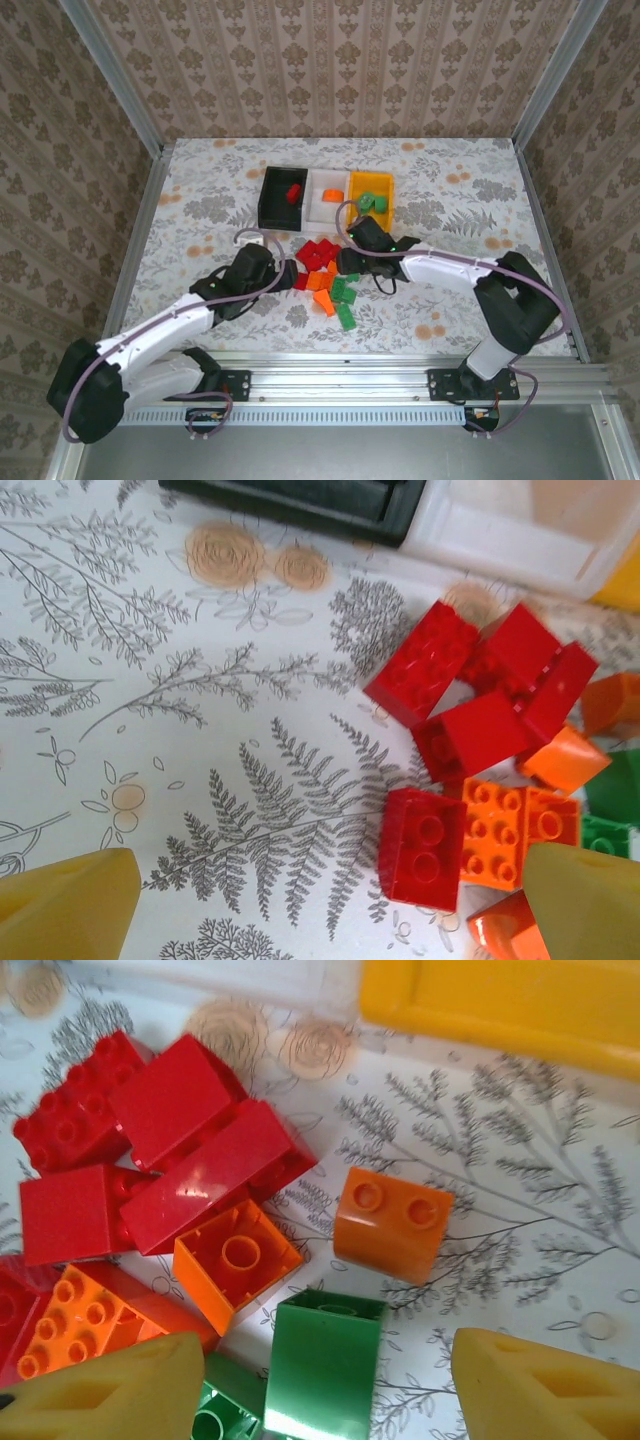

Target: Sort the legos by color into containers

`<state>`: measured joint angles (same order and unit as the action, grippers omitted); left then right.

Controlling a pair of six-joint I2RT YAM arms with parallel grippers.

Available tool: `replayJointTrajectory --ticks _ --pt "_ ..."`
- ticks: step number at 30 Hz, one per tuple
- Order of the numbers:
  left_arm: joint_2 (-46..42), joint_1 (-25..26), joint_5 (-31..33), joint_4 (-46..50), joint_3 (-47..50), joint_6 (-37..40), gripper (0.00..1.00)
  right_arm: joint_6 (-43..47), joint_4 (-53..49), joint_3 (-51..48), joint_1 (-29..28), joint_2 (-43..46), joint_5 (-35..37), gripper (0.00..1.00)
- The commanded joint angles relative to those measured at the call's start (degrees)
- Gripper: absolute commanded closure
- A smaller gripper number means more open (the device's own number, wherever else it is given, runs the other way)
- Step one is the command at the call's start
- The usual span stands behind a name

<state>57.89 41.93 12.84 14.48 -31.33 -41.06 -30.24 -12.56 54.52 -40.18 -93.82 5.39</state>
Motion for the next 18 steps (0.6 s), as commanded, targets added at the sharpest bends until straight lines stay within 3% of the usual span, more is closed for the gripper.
replayJointTrajectory --ticks 1,14,18 --pt "-3.0 -0.2 2.0 0.5 2.1 -3.3 0.0 -0.7 -3.5 1.5 -1.3 -1.7 3.1 0.34" --pt "-15.8 -0.5 1.9 4.3 6.9 -4.4 0.0 -0.1 -4.8 3.5 -1.4 -7.0 6.6 0.47" --pt "-17.5 -0.8 1.5 4.8 7.6 -4.0 0.0 -0.5 -4.3 3.1 -1.4 -6.1 8.2 0.59"
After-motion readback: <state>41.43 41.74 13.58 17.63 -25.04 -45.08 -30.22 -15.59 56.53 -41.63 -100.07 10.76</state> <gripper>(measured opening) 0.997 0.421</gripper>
